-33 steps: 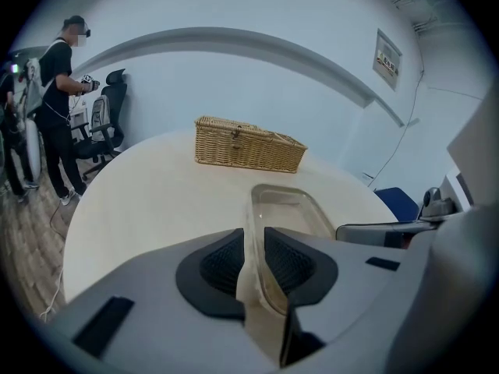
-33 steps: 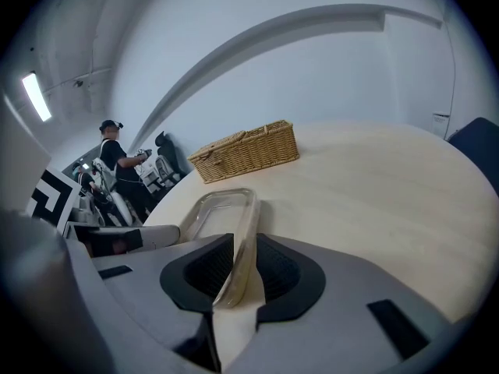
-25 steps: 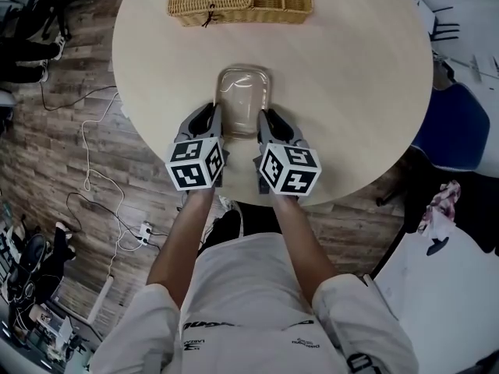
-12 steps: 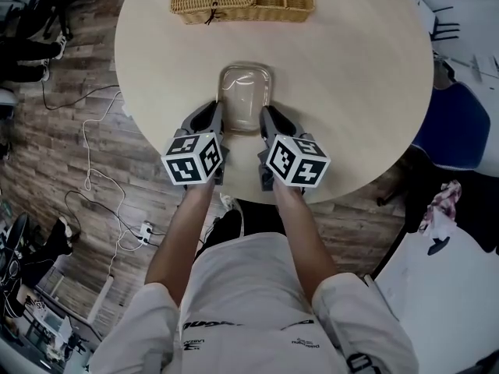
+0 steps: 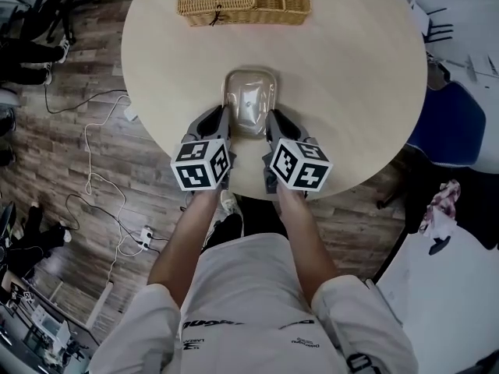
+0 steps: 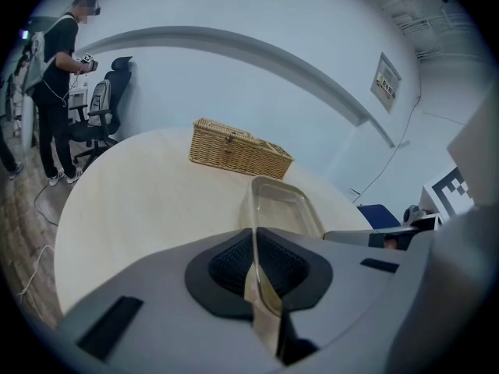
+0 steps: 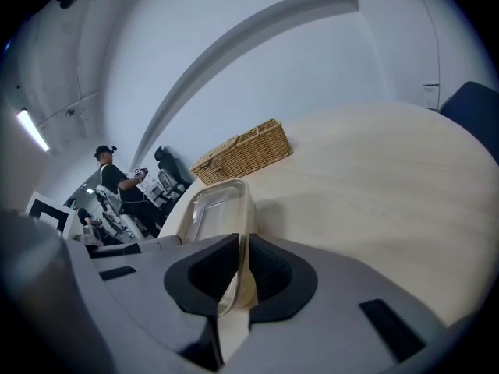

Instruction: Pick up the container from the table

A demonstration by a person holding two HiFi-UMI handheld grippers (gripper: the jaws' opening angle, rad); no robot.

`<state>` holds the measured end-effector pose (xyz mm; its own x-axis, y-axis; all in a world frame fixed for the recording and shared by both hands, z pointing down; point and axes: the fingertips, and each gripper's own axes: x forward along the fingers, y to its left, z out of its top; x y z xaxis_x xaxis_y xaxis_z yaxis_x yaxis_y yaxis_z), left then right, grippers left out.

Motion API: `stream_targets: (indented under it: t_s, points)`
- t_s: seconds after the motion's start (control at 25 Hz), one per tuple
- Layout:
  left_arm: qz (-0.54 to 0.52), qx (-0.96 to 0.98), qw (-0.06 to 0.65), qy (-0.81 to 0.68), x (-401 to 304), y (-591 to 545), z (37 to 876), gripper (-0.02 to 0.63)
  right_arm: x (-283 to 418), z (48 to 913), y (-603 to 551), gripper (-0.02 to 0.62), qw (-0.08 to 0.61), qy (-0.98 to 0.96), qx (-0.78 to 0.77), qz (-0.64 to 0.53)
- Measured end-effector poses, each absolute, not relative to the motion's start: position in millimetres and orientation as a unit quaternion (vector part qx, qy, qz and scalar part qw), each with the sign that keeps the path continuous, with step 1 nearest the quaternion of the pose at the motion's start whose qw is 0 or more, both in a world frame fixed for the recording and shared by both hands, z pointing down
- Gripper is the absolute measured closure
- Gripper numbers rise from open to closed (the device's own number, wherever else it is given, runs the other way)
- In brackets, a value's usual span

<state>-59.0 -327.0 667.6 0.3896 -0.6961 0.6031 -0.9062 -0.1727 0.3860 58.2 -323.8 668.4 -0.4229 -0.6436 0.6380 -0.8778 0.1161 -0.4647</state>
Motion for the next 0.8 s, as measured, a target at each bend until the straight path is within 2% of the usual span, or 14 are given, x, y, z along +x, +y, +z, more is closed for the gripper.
stream_targets:
  t_s: [0.8]
  points:
    - [0.112, 0.798, 0.26, -0.532, -58, -256, 547, 0.571, 57, 548, -252, 0.525, 0.149, -0.774, 0.547, 0.282]
